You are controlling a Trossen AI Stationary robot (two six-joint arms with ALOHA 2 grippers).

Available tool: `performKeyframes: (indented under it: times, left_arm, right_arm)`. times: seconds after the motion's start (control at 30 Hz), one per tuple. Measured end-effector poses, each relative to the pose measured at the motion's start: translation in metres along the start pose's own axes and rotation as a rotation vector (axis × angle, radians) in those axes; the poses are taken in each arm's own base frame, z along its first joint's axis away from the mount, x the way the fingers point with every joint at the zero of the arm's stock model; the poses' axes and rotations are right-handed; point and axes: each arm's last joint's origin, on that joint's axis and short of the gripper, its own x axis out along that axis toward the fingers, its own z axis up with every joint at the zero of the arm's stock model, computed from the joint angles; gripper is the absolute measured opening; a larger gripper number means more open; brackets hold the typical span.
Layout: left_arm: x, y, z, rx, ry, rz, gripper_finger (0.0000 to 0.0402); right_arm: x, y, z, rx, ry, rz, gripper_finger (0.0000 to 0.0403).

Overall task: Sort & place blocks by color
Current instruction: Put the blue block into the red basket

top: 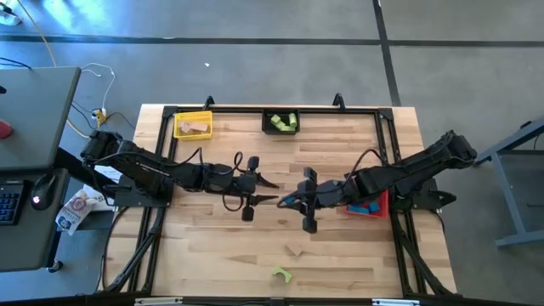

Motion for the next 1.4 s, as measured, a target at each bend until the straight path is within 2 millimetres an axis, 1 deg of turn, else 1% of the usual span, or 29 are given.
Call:
performKeyframes:
  times: [0.17,0.4,0.63,0.77,1.1,1.23,1.4]
  left_arm:
    - [0.0,0.0,0.0,-0.052,0.003,0.001,0.0143]
    - [0.0,-0.001,-0.002,-0.077,0.026,-0.007,0.0142]
    - [0.0,-0.001,-0.005,-0.144,0.057,-0.007,0.0141]
    - [-0.001,-0.002,-0.008,-0.145,0.086,-0.01,0.0141]
    - [-0.002,-0.011,-0.008,-0.137,0.094,-0.038,0.0141]
    - [-0.002,-0.014,-0.008,-0.134,0.093,-0.047,0.0141]
    - [-0.003,-0.015,-0.008,-0.133,0.093,-0.051,0.0141]
  right_arm:
    - [-0.003,0.004,-0.013,0.036,0.113,-0.022,0.0065]
    - [-0.013,0.004,-0.039,0.105,0.301,-0.214,0.0064]
    - [-0.032,0.009,-0.063,0.172,0.437,-0.393,0.0065]
    - [-0.045,0.011,-0.075,0.206,0.499,-0.502,0.0065]
    - [-0.073,0.016,-0.095,0.292,0.589,-0.694,0.0065]
    - [-0.076,0.02,-0.102,0.312,0.625,-0.763,0.0066]
    - [-0.073,0.023,-0.111,0.331,0.699,-0.836,0.0066]
